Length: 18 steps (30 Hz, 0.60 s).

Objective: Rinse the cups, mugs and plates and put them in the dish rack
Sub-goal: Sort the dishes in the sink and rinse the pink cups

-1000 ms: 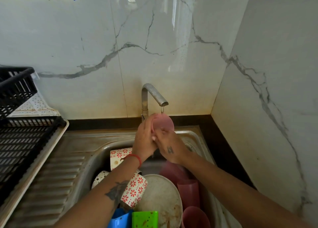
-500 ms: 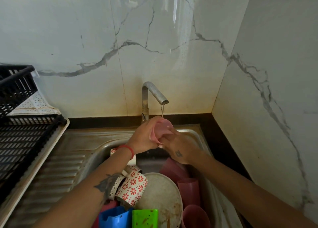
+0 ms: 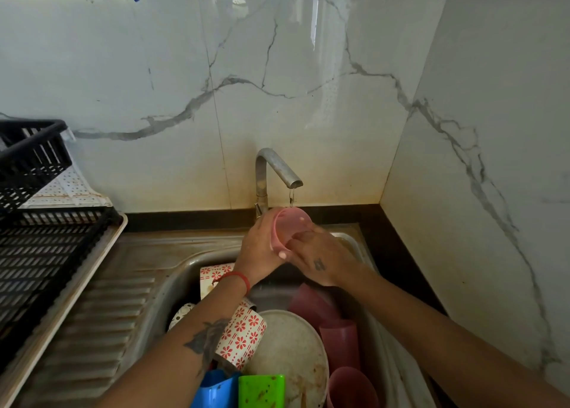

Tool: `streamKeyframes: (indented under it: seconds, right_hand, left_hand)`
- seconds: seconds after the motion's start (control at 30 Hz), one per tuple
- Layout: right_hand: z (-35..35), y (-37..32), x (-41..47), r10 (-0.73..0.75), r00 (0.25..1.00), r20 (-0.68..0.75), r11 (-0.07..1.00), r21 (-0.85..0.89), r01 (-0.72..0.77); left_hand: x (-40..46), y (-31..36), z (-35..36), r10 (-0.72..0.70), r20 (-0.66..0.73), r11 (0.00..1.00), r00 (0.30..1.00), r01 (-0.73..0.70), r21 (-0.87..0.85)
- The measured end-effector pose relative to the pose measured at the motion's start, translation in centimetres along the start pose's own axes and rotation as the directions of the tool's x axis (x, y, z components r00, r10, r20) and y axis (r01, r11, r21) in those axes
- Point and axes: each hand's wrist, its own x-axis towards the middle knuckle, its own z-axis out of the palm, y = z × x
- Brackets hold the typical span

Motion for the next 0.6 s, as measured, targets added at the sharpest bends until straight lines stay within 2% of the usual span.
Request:
streamKeyframes:
  seconds: [0.07,0.13,0.17,0.27,0.33,0.4,0.47,0.53,0.6]
  right_hand:
    - [0.8,-1.8,0.5,0.086,0.995,-0.045,0.978,0.195,-0.075]
    - [1.4,-2.5,0.2,0.065,0.989,-0.131,0.952,0.306,-0.022]
    - [1.3,-2.4,-0.4,0.012,0.989,-0.148,0.958,0.285,0.031]
    - [0.5,-0.2,-1.5,-0.207,0.960,-0.188,0.978,-0.027,0.205]
    - [-0.2,0.2,-1.4,-0.212,0.961,-0.180,0.974,-0.124,0.192]
    - [-0.2,-0.6,-0.5,-0.104,0.979,-0.174,0.990,-0.113,0.085]
    - [0.2,-1.7,0.1,0.012,0.980,-0.201,1.000,0.018,-0.009]
    - [0.3,-2.3,-0.2,0.021,0.975,-0.223,0.995,0.097,0.000]
    - [0.2,-1.5,-0.9,-0.117,0.965,-0.236,0.991,0.035,0.129]
  left_hand:
    - [-0.2,0.1,0.2,0.013,-0.006,1.000,1.000,-0.013,-0.017]
    - [-0.2,-0.1,-0.2,0.047,0.024,0.999,0.999,-0.047,0.005]
    - [-0.2,-0.2,-0.6,0.068,0.055,0.997,0.996,-0.069,0.015]
    - [-0.1,-0.1,-1.5,0.104,0.146,0.993,0.984,-0.111,0.040]
    - [-0.4,0.5,-1.2,0.114,0.059,0.992,0.992,-0.117,0.049]
    - [-0.7,1.1,-0.2,0.103,-0.121,0.995,0.987,-0.103,0.006]
    - [-0.9,1.7,0.7,0.032,-0.185,0.996,0.982,-0.046,-0.072]
    - [-0.7,1.7,0.7,0.003,-0.135,0.996,0.991,-0.016,-0.091]
    - [-0.3,1.1,0.0,0.049,-0.033,0.998,0.998,-0.050,-0.029]
